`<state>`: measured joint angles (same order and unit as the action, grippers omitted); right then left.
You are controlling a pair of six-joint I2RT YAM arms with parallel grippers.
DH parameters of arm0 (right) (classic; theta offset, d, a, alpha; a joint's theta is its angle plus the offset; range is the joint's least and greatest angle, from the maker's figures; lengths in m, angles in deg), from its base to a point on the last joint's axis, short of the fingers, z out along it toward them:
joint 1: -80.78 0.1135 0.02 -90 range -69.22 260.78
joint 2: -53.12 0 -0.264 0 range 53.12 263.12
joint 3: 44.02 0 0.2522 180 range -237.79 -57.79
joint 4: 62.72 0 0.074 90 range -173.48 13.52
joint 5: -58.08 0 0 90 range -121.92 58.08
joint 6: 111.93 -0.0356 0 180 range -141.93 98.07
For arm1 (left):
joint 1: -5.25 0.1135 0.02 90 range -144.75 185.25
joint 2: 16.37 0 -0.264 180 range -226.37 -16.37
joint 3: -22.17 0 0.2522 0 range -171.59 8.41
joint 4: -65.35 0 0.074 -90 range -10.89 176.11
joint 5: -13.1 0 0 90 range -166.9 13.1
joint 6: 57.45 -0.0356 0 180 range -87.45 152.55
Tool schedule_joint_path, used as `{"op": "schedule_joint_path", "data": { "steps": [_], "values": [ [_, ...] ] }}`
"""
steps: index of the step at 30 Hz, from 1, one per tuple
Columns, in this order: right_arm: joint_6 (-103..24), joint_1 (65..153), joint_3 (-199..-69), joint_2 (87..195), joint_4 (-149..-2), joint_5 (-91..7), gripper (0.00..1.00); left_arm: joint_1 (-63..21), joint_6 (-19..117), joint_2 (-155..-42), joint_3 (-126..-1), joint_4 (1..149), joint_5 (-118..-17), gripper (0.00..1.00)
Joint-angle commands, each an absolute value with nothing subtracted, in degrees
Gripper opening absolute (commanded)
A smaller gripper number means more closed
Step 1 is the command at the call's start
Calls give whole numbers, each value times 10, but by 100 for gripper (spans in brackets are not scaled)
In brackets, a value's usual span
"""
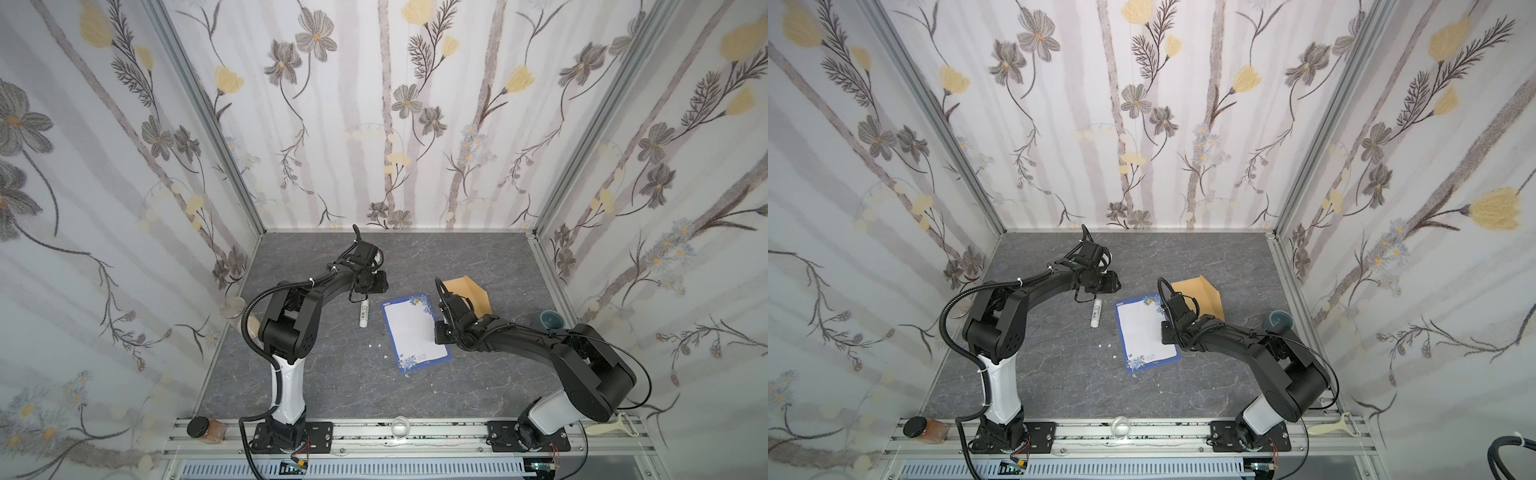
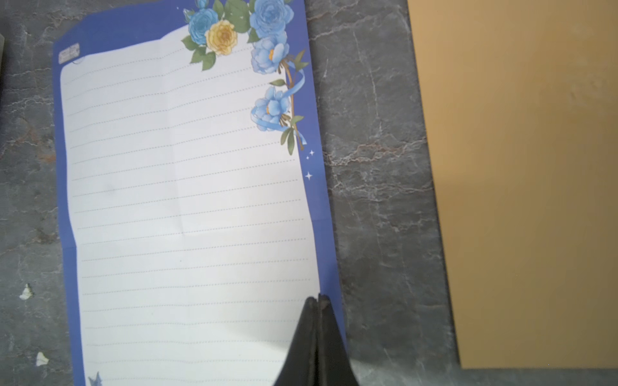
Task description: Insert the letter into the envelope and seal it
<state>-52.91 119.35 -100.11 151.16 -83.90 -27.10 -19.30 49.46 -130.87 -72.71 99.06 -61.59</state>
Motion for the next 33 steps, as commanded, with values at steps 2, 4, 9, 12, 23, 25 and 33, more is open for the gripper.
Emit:
{"op": "schedule_joint_path", "data": {
  "steps": [2, 4, 9, 12, 23, 25, 33],
  "values": [
    [-527, 1196, -1005, 1512, -836, -281, 0, -194, 502, -1301, -725, 1002, -585, 47],
    [-530, 1196, -1000, 1513, -832, -286, 0, -194, 505, -1302, -720, 1003, -576, 47],
    [-541, 1196, -977, 1515, -815, -295, 0, -194, 509, -1302, -708, 1006, -564, 47],
    [-546, 1196, -968, 1522, -808, -295, 0, -194, 508, -1303, -703, 1009, -560, 47],
    [-560, 1196, -949, 1529, -790, -301, 0, -194, 502, -1316, -709, 1025, -588, 51],
    [-559, 1196, -949, 1528, -790, -301, 0, -193, 502, -1321, -715, 1028, -598, 52],
    [-560, 1196, -948, 1523, -791, -301, 0, -191, 499, -1344, -737, 1036, -609, 54]
  ]
}}
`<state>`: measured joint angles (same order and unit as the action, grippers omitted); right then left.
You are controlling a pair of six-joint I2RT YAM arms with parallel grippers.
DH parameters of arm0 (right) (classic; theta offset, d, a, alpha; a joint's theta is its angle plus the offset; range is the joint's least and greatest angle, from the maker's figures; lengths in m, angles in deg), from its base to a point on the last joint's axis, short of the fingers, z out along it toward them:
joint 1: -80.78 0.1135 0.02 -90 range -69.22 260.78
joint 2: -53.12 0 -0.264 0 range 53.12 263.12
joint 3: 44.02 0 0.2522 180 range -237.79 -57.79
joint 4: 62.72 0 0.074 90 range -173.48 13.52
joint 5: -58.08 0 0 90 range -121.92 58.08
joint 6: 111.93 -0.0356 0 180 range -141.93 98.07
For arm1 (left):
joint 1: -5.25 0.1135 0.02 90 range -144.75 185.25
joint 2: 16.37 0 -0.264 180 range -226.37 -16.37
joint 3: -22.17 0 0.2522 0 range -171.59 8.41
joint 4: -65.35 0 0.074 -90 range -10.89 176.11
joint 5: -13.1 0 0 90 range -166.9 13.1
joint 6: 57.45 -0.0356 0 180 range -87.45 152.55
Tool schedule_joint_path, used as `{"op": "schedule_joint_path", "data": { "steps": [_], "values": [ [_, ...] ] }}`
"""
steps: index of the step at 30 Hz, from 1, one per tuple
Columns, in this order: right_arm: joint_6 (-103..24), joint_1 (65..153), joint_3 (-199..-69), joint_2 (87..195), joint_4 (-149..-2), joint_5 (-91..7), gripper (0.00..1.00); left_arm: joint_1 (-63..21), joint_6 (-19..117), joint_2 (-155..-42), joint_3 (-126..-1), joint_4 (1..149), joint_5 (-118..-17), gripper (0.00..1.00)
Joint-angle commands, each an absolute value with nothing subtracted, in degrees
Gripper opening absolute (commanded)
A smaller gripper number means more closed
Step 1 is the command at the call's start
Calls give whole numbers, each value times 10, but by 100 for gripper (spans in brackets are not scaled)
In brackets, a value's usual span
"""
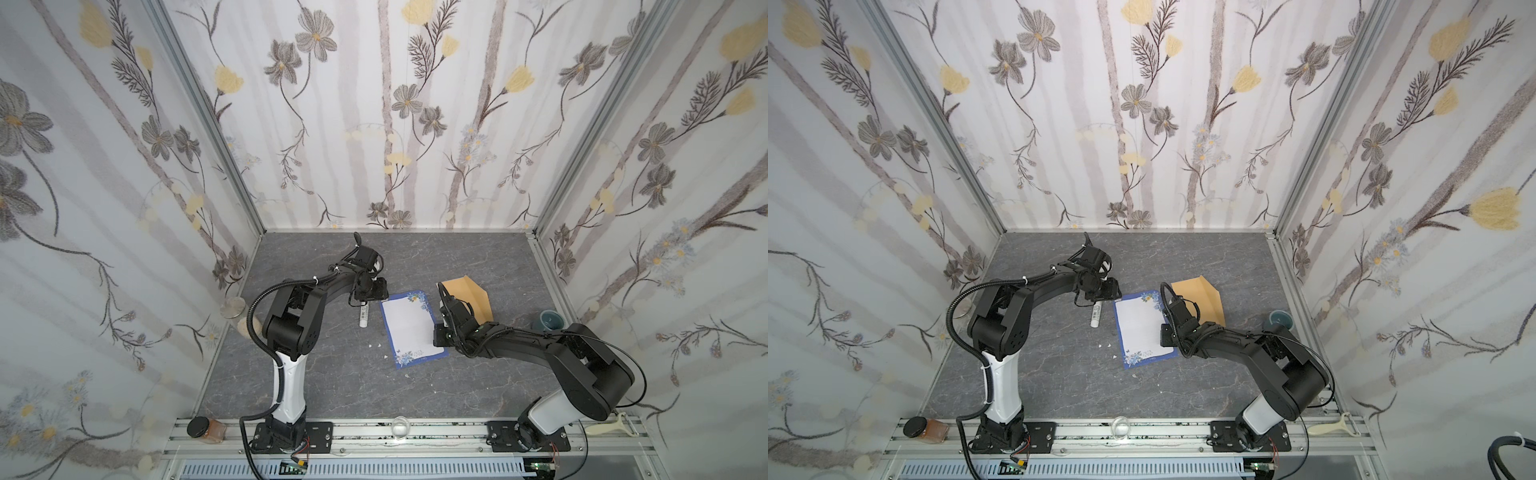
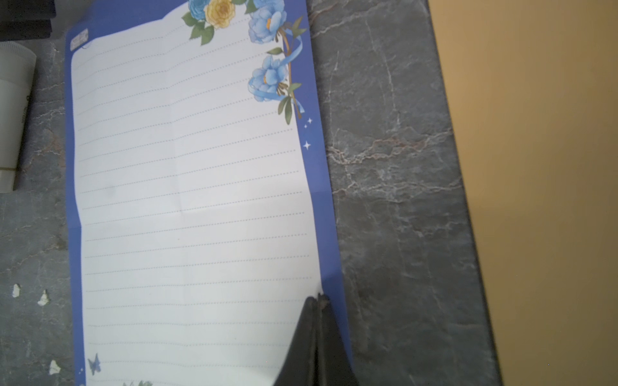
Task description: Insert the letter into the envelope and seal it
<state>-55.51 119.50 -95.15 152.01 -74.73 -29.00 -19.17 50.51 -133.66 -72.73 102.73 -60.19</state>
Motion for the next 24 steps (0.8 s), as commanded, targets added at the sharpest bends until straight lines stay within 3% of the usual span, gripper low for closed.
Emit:
{"op": "schedule_joint_path", "data": {
  "steps": [1, 8, 24],
  "values": [
    [-561, 1195, -948, 1523, -791, -301, 0, -191, 497, -1346, -739, 1037, -608, 55],
    [-563, 1195, -948, 1524, -792, -302, 0, -190, 483, -1358, -751, 1039, -589, 57],
    [-562, 1196, -951, 1524, -790, -306, 0, -185, 471, -1359, -753, 1041, -480, 51]
  ]
}}
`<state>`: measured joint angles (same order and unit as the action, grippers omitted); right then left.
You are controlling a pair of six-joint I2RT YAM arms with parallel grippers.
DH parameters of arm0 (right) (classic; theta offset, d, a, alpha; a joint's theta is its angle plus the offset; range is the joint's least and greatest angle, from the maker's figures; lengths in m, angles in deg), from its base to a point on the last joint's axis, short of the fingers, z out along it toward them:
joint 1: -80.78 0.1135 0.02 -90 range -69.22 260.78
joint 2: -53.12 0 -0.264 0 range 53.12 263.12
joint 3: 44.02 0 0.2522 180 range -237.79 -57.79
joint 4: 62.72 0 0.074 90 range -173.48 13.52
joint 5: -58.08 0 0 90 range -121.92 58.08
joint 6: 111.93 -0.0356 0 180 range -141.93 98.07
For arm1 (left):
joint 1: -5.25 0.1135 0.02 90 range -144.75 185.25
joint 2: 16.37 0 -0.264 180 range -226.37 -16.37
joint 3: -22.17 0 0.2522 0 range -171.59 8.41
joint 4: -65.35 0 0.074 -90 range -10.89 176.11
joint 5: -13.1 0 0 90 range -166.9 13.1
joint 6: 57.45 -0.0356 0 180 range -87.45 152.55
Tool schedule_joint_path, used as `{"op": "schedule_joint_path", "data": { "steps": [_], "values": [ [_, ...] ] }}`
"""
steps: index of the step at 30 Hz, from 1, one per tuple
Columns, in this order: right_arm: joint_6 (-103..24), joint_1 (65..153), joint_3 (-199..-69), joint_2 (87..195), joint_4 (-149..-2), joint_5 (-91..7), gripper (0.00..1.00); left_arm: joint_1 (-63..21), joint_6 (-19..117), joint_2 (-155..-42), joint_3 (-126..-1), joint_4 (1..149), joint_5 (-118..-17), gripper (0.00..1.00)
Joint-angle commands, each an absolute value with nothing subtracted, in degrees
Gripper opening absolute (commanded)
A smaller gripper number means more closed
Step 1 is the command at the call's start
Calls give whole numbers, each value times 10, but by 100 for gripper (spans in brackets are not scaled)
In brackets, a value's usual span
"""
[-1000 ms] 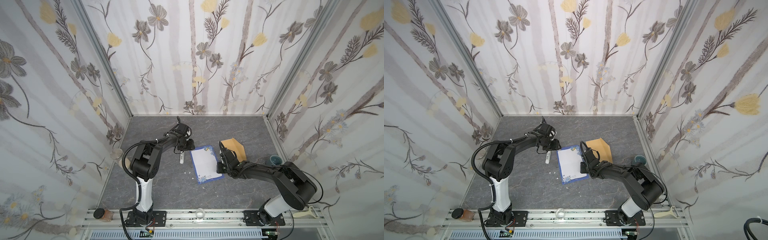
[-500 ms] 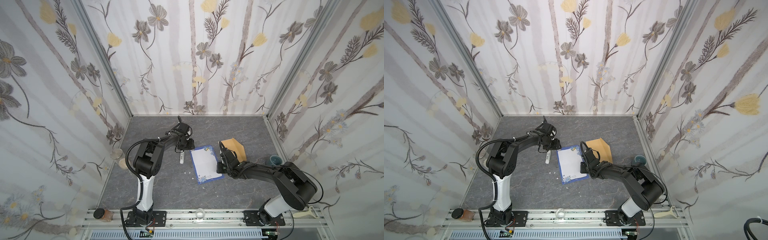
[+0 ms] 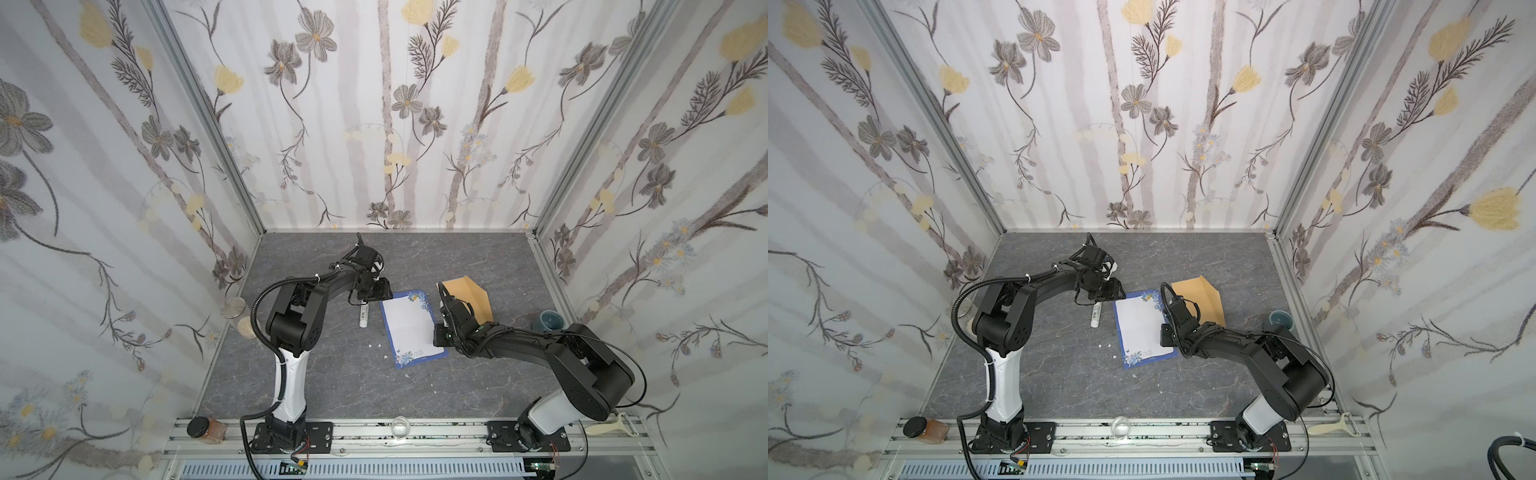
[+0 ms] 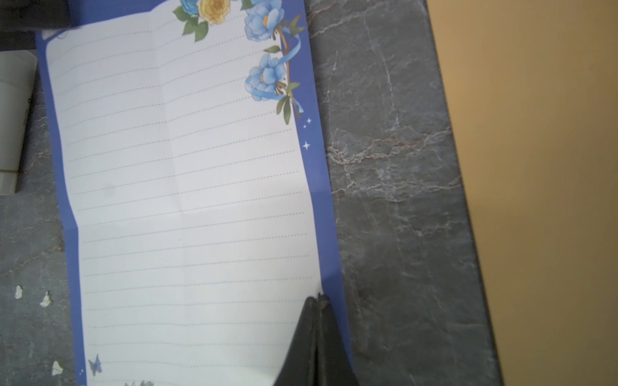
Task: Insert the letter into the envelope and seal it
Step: 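Grasp the far end of the letter sheet with the left gripper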
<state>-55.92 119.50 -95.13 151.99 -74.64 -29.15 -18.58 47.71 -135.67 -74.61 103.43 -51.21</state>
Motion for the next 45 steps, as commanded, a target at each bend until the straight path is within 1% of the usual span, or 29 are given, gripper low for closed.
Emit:
{"op": "schedule_joint_path", "data": {
  "steps": [1, 12, 23, 33, 45],
  "values": [
    [-563, 1196, -951, 1524, -789, -306, 0, -185, 472, -1359, -754, 1042, -475, 51],
    [-564, 1195, -952, 1528, -787, -305, 0, -184, 474, -1347, -765, 1040, -438, 46],
    [-567, 1196, -961, 1535, -783, -304, 0, -196, 463, -1327, -761, 1040, -431, 44],
    [-570, 1197, -968, 1535, -782, -291, 0, -200, 457, -1303, -755, 1040, -440, 41],
    [-575, 1197, -980, 1544, -768, -289, 0, -221, 437, -1288, -733, 1040, -457, 41]
  ]
}}
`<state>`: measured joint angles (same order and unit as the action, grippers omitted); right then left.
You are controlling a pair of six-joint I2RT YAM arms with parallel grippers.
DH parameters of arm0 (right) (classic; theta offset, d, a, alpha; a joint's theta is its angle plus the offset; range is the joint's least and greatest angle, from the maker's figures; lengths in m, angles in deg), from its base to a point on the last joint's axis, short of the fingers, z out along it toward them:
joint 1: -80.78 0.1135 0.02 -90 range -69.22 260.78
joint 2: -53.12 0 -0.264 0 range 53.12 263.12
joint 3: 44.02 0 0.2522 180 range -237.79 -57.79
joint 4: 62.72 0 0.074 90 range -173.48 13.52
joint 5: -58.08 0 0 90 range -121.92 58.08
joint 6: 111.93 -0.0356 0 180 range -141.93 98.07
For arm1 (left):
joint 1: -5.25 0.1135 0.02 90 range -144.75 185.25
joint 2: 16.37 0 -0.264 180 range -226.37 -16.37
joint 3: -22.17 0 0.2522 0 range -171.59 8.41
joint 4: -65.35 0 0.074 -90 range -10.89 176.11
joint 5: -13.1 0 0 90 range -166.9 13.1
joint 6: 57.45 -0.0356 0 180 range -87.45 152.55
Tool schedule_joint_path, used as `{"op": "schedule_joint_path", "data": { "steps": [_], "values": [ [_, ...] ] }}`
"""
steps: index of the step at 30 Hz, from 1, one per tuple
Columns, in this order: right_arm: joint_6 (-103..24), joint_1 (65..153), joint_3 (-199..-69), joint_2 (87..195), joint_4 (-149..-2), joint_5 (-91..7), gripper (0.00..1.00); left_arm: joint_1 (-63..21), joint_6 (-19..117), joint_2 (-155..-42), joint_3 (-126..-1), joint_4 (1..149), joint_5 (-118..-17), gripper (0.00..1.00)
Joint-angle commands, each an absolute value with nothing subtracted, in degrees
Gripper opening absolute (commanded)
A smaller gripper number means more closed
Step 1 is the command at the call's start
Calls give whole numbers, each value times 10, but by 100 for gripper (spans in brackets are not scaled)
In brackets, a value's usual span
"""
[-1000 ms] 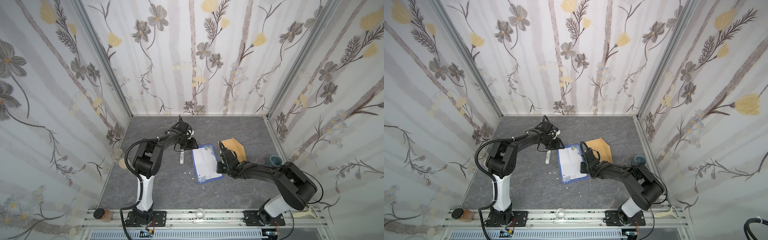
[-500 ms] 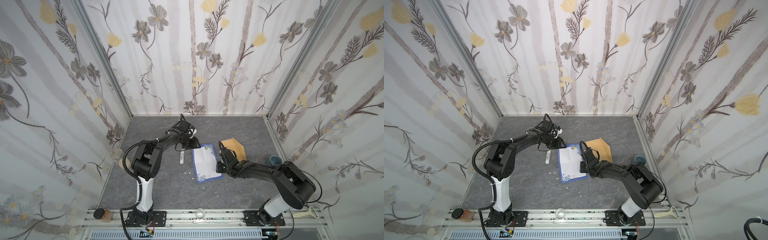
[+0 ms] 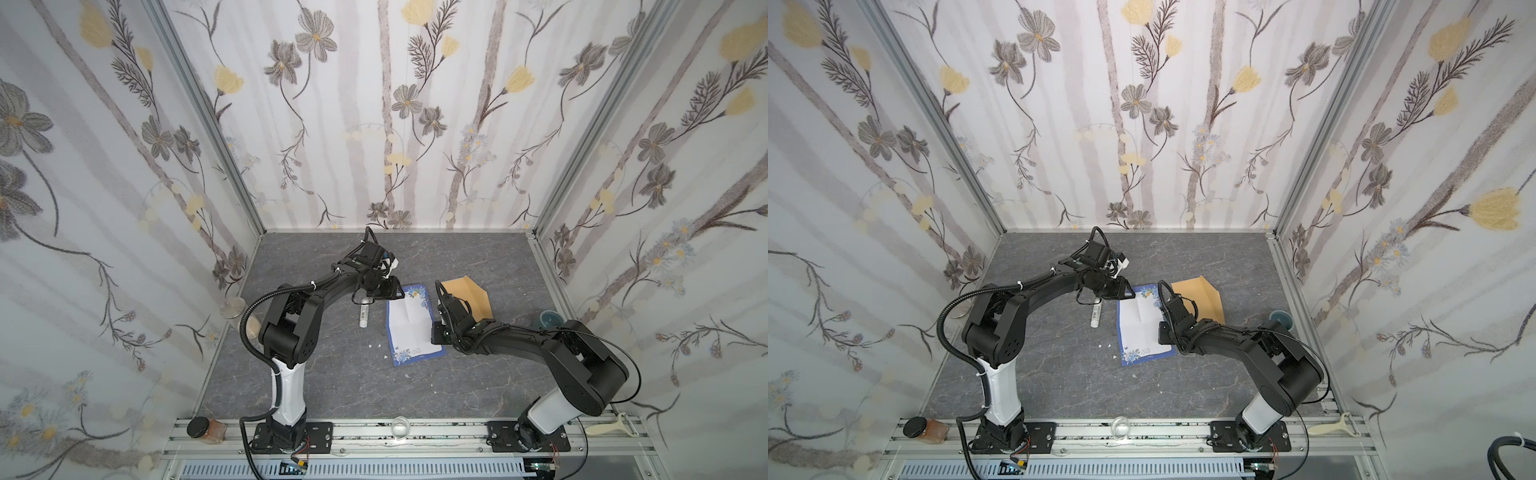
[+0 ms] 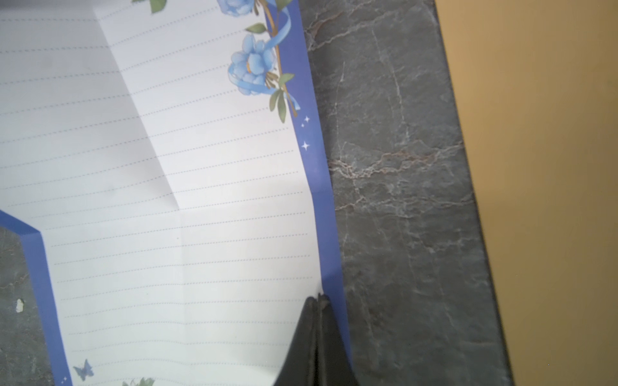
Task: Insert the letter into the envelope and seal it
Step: 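Grasp the far end of the letter sheet with the left gripper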
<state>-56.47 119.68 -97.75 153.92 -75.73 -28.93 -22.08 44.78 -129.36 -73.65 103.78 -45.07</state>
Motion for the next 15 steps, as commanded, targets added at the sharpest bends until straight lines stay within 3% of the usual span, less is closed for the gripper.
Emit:
{"op": "schedule_joint_path", "data": {
  "steps": [1, 15],
  "values": [
    [-575, 1197, -981, 1544, -767, -288, 0, -221, 437, -1287, -731, 1040, -457, 41],
    [-579, 1198, -1003, 1505, -766, -279, 0, -225, 418, -1284, -723, 1040, -487, 40]
  ]
}}
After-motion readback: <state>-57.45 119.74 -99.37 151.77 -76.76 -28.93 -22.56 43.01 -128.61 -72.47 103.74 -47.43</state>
